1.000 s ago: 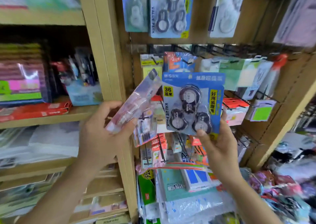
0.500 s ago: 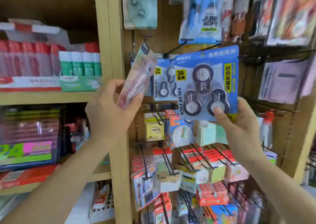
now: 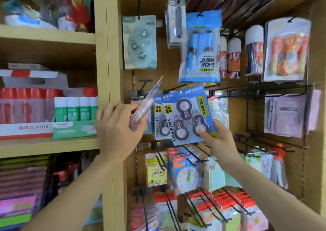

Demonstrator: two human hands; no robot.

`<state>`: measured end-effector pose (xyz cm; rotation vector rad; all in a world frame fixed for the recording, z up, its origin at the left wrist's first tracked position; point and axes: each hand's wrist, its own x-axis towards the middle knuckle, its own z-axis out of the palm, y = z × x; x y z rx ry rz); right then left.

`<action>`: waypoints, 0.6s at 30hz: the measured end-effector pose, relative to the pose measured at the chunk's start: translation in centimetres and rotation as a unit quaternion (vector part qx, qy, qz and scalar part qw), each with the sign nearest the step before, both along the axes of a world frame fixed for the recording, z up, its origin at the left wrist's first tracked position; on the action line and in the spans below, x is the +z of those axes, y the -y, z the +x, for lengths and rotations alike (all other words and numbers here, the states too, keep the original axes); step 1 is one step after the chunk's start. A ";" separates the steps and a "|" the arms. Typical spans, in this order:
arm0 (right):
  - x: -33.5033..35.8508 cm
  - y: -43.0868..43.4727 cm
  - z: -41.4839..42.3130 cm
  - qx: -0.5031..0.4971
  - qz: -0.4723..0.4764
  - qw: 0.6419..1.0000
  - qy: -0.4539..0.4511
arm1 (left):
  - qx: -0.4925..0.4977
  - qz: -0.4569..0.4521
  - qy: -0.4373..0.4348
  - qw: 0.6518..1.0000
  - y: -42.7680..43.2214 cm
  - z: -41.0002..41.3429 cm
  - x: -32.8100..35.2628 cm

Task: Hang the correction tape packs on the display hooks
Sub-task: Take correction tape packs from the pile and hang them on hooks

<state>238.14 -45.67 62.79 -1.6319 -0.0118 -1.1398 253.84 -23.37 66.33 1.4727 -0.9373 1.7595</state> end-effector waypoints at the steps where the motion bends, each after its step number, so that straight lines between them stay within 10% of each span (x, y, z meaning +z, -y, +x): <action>1: -0.1 0.2 0.5 0.003 0.005 1.000 -0.002 | 0.002 -0.003 0.000 1.000 0.0 0.0 -0.1; 18: -1.6 0.8 2.2 0.078 0.089 0.993 0.011 | -0.046 -0.042 -0.002 0.998 -0.2 0.2 -0.4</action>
